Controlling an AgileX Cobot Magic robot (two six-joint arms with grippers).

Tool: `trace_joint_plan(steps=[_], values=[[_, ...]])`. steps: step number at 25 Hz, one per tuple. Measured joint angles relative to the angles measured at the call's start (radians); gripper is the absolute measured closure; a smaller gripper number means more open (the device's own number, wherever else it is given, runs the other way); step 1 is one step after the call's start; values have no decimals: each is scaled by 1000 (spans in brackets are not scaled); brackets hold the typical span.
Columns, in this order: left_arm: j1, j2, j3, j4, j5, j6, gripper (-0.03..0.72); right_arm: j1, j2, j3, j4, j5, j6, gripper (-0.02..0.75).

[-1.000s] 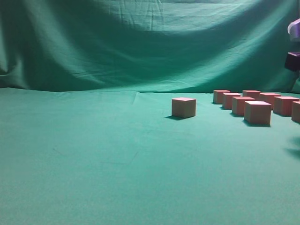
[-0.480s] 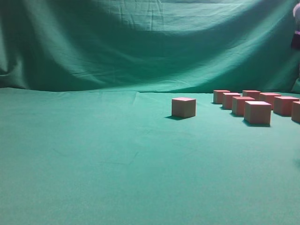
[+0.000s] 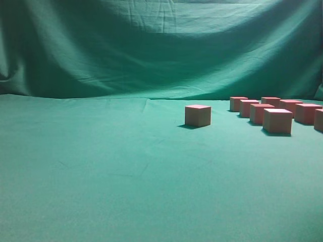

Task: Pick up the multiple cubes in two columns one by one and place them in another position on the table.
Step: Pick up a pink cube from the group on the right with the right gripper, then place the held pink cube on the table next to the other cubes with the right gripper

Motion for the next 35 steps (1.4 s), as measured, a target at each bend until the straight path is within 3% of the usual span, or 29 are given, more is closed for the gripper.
trace_joint_plan(steps=[5,11,18,23,30,35], values=[[0,0,0,0,0,0,688,111,53,-182,4,54,-55,463],[0,0,0,0,0,0,688,243,305,-481,6,217,-180,463],[0,0,0,0,0,0,688,374,607,-804,6,260,-457,463],[0,0,0,0,0,0,688,420,747,-904,6,220,-630,463],[0,0,0,0,0,0,688,420,846,-917,-7,178,-863,463],[0,0,0,0,0,0,688,420,869,-917,-33,141,-897,463]])
